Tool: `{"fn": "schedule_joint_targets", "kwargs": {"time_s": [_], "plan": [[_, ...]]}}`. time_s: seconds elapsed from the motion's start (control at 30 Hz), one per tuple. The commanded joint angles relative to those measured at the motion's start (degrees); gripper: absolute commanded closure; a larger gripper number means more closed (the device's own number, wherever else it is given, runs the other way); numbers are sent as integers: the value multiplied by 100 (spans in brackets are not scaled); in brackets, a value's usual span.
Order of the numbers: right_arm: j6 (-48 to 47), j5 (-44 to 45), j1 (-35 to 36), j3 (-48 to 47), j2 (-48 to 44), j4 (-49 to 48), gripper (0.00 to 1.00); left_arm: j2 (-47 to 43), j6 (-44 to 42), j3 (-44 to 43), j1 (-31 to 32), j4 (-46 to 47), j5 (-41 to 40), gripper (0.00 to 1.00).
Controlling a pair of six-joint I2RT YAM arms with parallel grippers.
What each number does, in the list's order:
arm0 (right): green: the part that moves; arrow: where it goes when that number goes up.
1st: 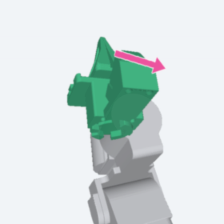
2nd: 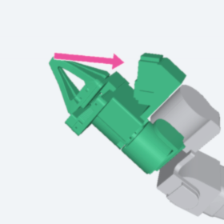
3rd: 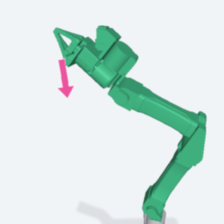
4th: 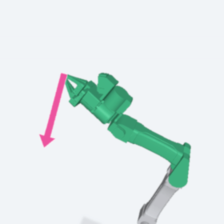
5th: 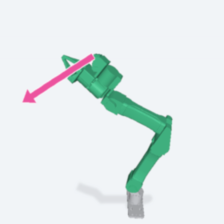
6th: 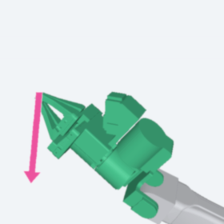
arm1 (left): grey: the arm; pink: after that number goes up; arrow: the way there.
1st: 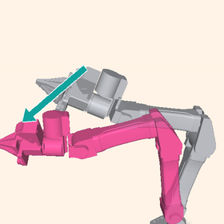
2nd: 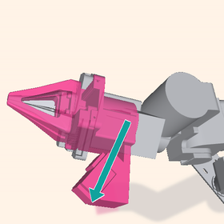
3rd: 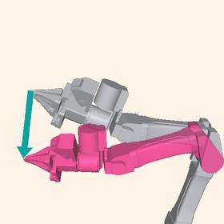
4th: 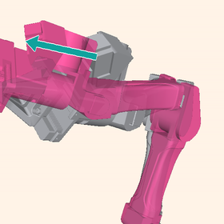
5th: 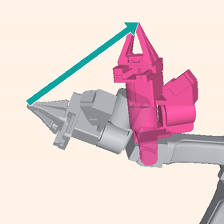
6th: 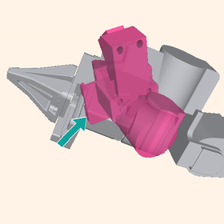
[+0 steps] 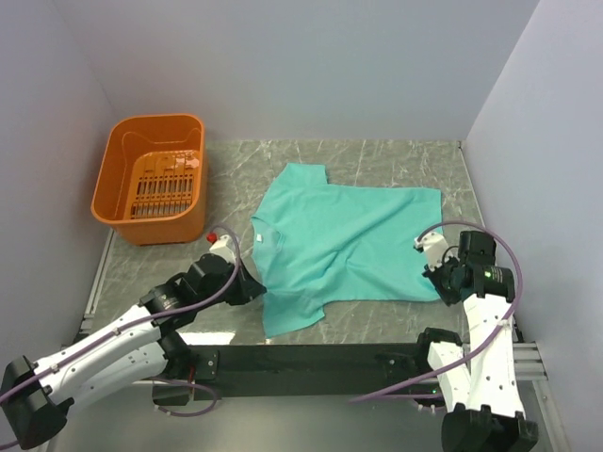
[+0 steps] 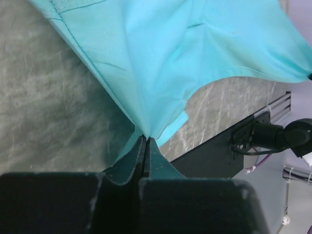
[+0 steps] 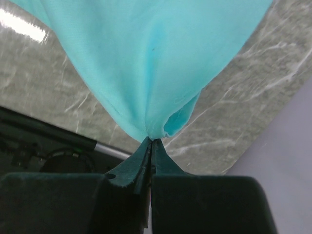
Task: Fold and stack the t-shirts
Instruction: Flatten the tshirt out
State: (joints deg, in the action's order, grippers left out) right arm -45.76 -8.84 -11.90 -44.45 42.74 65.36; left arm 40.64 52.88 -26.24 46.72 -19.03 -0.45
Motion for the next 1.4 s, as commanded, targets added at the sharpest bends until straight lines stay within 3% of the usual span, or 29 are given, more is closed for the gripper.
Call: {"fn": "schedule_joint_targets", "kwargs": {"time_s": [0.0, 0.17, 0.37, 0.4, 0.47, 0.5, 0.6, 0.73, 0.83, 0.9, 0.93, 1.0, 1.23, 1.37], "plan": [[-407, 110, -40, -108, -213, 705, 100, -57, 169, 49, 30, -355, 151, 100], [-487, 278, -40, -2, -275, 916, 100, -337, 240, -285, 30, -899, -129, 100], [-540, 260, -32, -292, -407, 1268, 75, -548, 249, -478, 22, -1244, -114, 99], [-522, 251, -40, -484, -407, 1338, 64, -592, 249, -540, 30, -1340, -122, 80], [-478, 190, -32, -923, -363, 1426, 49, -706, 214, -784, 22, -1480, -148, 51], [-461, 59, -40, -1082, -302, 1479, 35, -750, 161, -899, 30, -1603, -183, 36], [-320, -240, -40, -1540, -66, 1331, 20, -786, -49, -1357, 21, -1780, -534, 26], [406, -1056, -32, -1348, 593, 182, 17, -225, -724, -1901, 13, -1404, -992, 17], [1144, -1391, -32, -1154, 1384, -1128, 17, 697, -1409, -2261, -275, -359, -1055, 9], [1524, -1664, -40, -1189, 1945, -2074, 18, 1645, -1692, -2534, -749, 432, -573, 10], [1848, -1717, -40, -1207, 2131, -2367, 18, 1971, -1885, -2814, -1309, 757, 108, 11], [2114, -1770, -32, -1321, 2657, -3165, 18, 2928, -2079, -3157, -1665, 1391, 447, 12], [3150, -1209, -93, -2137, 4381, -4154, 20, 6092, -2862, -6133, -2474, 806, 1091, 14], [3555, -866, -163, -2708, 5155, -4312, 24, 7691, -3020, -7314, -2685, 514, 1319, 18]]}}
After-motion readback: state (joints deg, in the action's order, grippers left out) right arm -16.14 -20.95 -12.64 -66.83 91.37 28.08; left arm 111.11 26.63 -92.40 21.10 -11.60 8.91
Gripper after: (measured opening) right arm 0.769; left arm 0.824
